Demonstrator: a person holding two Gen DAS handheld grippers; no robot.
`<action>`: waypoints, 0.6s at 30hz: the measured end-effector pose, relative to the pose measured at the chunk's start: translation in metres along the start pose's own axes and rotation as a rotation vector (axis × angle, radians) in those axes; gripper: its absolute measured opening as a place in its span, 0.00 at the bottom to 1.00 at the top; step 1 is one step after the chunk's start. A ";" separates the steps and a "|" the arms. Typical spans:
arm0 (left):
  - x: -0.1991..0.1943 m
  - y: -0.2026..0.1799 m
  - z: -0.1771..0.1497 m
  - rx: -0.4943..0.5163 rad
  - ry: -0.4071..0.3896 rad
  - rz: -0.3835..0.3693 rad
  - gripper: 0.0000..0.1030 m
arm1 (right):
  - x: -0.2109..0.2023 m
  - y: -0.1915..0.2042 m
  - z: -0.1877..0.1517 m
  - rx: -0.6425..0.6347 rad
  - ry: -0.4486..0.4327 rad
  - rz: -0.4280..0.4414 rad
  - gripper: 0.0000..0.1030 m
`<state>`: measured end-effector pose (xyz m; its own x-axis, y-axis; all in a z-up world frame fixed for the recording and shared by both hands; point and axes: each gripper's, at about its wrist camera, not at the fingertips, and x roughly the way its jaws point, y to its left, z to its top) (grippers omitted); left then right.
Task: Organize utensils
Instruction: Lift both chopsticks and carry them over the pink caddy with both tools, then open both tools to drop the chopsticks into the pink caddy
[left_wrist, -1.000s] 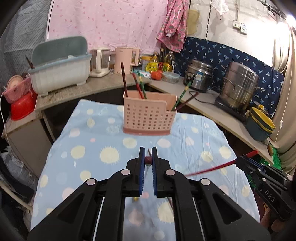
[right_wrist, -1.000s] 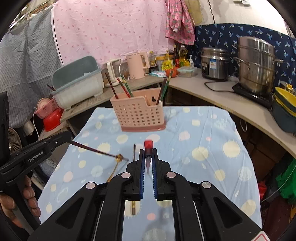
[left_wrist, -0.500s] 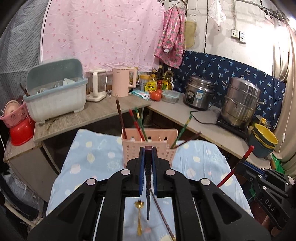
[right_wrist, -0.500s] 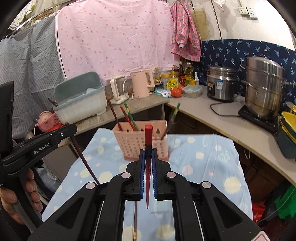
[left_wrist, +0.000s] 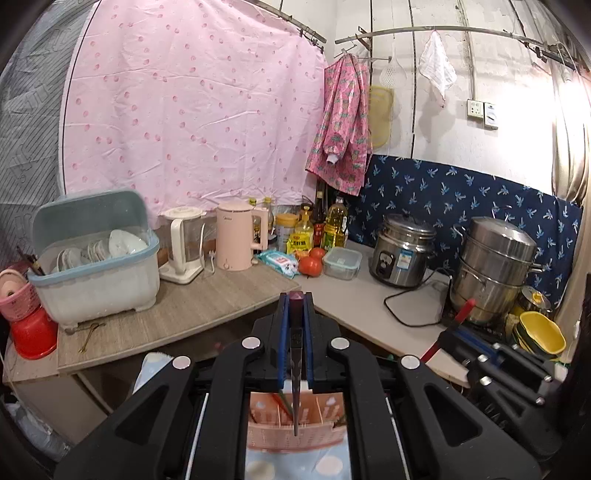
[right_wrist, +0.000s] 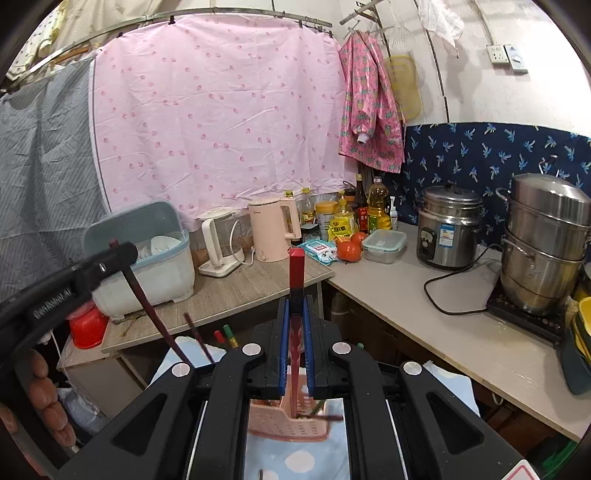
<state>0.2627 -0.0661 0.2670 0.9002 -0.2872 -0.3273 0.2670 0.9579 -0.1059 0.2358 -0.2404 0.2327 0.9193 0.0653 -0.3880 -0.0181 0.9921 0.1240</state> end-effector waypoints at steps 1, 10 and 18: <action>0.006 -0.001 0.002 -0.002 -0.002 0.000 0.07 | 0.011 -0.001 0.000 0.003 0.008 -0.004 0.07; 0.070 0.005 -0.027 -0.018 0.085 0.009 0.07 | 0.079 -0.002 -0.035 0.010 0.118 -0.004 0.07; 0.094 0.015 -0.053 -0.040 0.124 0.036 0.17 | 0.095 -0.001 -0.053 -0.006 0.147 -0.026 0.12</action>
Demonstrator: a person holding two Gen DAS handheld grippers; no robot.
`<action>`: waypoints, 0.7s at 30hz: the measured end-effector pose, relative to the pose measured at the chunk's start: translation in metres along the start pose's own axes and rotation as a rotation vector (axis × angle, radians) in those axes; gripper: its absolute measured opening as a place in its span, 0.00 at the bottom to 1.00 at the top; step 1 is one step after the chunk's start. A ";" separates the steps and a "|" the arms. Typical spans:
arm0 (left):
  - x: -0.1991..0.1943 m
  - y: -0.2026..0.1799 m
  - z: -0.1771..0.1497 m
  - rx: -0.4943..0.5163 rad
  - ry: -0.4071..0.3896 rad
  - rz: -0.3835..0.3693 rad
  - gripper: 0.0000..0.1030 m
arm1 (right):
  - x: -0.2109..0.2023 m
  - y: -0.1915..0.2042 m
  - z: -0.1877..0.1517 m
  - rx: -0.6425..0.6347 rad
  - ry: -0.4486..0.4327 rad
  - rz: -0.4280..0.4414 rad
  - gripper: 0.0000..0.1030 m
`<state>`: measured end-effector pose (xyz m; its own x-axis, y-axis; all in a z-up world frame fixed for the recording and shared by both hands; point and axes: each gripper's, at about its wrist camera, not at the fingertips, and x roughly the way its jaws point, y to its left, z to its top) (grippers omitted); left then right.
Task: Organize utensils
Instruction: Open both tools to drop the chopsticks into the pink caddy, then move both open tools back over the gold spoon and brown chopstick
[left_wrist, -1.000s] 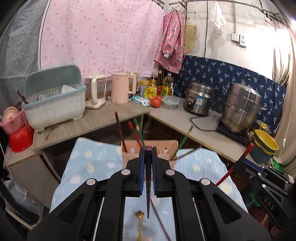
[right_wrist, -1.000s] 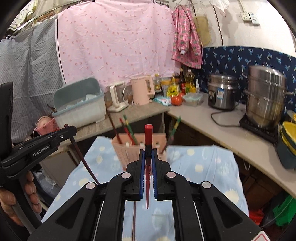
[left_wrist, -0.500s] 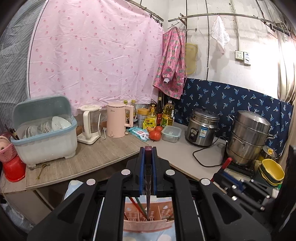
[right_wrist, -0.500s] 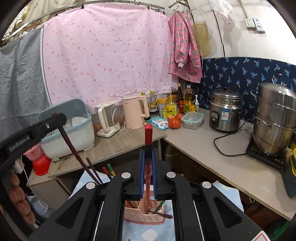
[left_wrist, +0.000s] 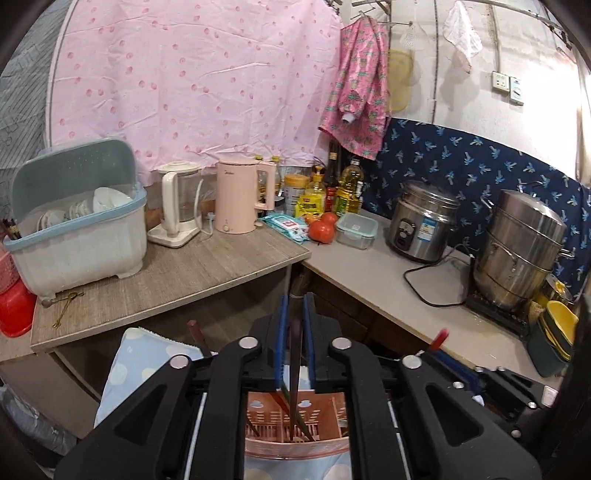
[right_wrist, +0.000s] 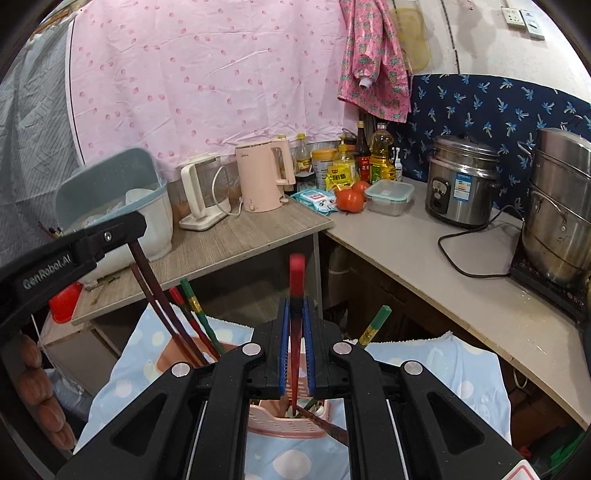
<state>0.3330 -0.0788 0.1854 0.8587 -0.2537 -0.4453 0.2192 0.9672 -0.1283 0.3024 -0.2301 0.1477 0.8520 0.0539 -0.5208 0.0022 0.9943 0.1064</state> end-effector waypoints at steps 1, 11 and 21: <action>0.001 0.001 -0.002 -0.004 0.006 -0.005 0.26 | -0.001 0.000 -0.001 -0.003 -0.004 -0.007 0.17; -0.015 0.011 -0.019 -0.006 0.012 0.019 0.32 | -0.030 0.002 -0.013 -0.001 -0.040 -0.009 0.25; -0.048 0.020 -0.055 -0.009 0.053 0.025 0.32 | -0.069 0.016 -0.053 -0.037 -0.018 -0.007 0.25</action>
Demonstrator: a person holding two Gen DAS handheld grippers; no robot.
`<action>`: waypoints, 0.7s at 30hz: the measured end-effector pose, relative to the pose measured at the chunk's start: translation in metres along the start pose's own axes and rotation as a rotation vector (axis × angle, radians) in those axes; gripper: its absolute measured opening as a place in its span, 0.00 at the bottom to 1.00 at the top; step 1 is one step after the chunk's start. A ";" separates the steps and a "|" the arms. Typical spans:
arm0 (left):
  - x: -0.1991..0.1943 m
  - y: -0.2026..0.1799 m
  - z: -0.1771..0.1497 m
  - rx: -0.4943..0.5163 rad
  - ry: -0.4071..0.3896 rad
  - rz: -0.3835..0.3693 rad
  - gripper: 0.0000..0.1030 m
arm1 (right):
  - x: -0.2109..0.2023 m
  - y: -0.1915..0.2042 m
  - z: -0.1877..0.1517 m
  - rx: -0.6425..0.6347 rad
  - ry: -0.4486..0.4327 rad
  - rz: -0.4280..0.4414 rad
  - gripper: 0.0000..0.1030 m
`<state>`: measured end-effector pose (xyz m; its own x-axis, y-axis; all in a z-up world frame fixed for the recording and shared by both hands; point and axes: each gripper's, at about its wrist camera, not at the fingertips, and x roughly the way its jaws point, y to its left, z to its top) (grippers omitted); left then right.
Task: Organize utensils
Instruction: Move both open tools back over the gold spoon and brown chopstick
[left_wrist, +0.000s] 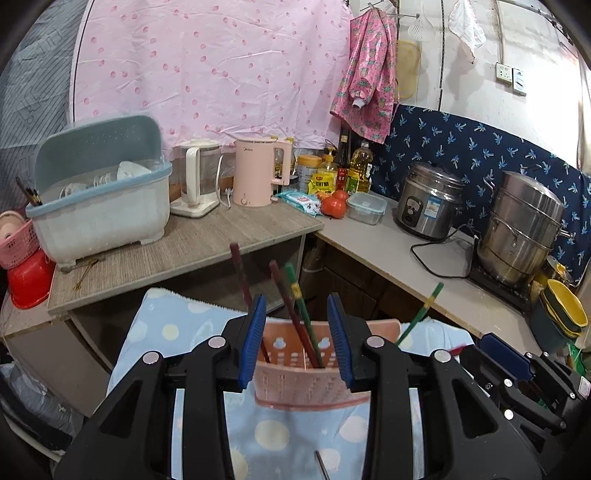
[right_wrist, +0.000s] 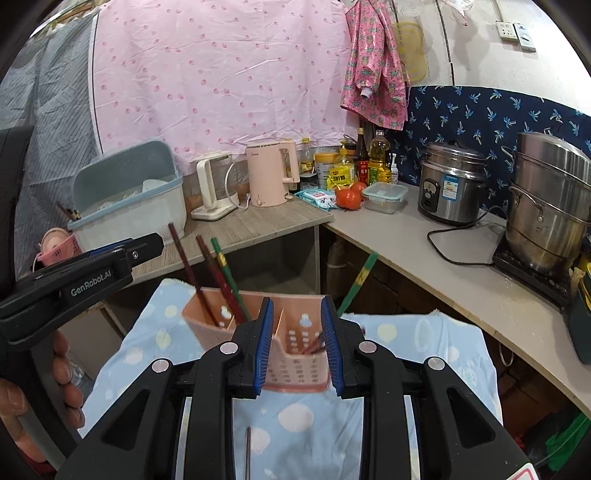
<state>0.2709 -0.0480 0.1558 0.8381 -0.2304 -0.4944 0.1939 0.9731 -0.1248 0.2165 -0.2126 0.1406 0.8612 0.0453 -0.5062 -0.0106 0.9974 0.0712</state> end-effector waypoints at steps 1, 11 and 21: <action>-0.003 0.001 -0.005 0.001 0.007 0.003 0.32 | -0.004 0.001 -0.006 0.001 0.007 0.002 0.25; -0.028 0.017 -0.068 -0.016 0.081 0.016 0.32 | -0.034 0.010 -0.073 0.013 0.104 0.026 0.25; -0.037 0.027 -0.156 -0.032 0.211 0.045 0.32 | -0.051 0.019 -0.162 0.040 0.256 0.050 0.25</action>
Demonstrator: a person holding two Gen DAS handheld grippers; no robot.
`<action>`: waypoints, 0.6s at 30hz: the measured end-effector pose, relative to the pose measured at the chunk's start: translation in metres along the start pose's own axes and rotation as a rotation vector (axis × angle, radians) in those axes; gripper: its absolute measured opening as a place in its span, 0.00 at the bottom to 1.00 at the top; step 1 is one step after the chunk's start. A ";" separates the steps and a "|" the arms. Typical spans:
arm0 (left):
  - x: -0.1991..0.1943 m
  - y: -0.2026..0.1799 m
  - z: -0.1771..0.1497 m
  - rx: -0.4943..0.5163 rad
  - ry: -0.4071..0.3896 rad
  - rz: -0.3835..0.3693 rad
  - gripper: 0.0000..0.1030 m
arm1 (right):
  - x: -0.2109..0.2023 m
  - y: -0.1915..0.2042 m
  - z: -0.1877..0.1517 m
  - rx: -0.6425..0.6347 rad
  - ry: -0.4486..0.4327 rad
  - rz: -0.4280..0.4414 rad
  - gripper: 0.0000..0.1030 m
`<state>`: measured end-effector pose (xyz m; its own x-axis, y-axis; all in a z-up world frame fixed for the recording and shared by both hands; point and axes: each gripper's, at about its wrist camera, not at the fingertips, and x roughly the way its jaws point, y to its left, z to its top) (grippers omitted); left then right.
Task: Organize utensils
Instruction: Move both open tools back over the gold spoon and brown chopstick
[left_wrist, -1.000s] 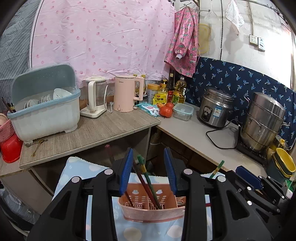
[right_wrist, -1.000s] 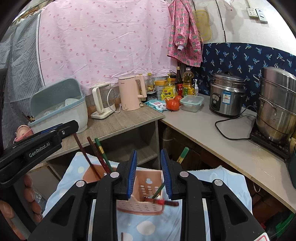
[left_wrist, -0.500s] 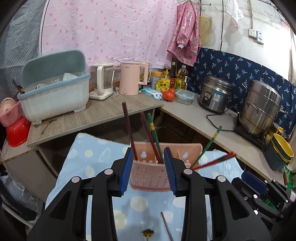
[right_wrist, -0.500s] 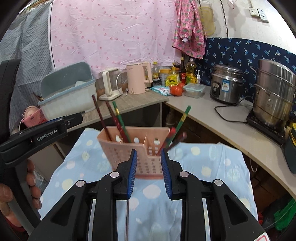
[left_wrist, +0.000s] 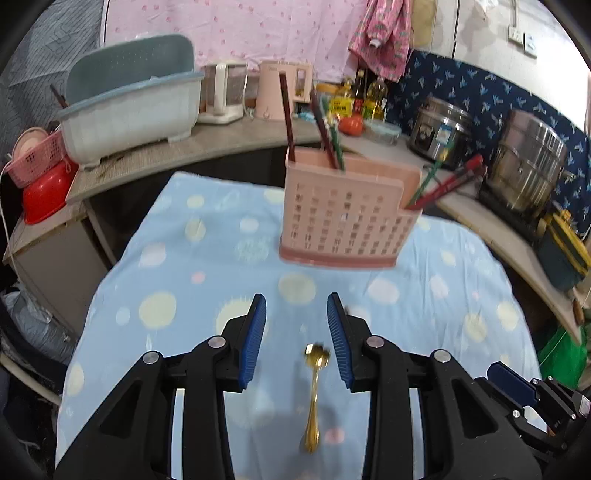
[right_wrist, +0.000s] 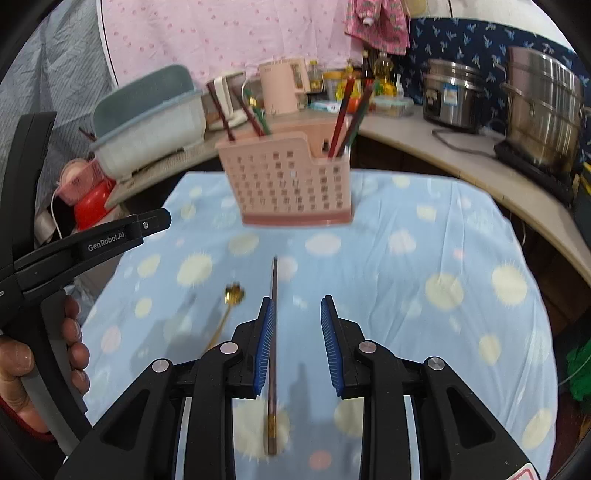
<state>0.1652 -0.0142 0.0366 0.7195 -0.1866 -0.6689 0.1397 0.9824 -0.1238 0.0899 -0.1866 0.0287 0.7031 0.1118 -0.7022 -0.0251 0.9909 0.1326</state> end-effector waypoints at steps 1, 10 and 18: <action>0.001 0.000 -0.011 0.005 0.012 0.006 0.32 | 0.002 0.001 -0.010 0.002 0.018 -0.002 0.25; 0.011 0.007 -0.075 -0.028 0.114 0.002 0.32 | 0.020 0.012 -0.068 0.005 0.118 0.009 0.25; 0.014 0.002 -0.101 -0.025 0.150 -0.010 0.32 | 0.028 0.021 -0.087 -0.026 0.148 0.003 0.25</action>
<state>0.1070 -0.0141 -0.0477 0.6083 -0.1956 -0.7692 0.1281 0.9806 -0.1480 0.0474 -0.1564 -0.0494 0.5906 0.1232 -0.7975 -0.0470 0.9918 0.1185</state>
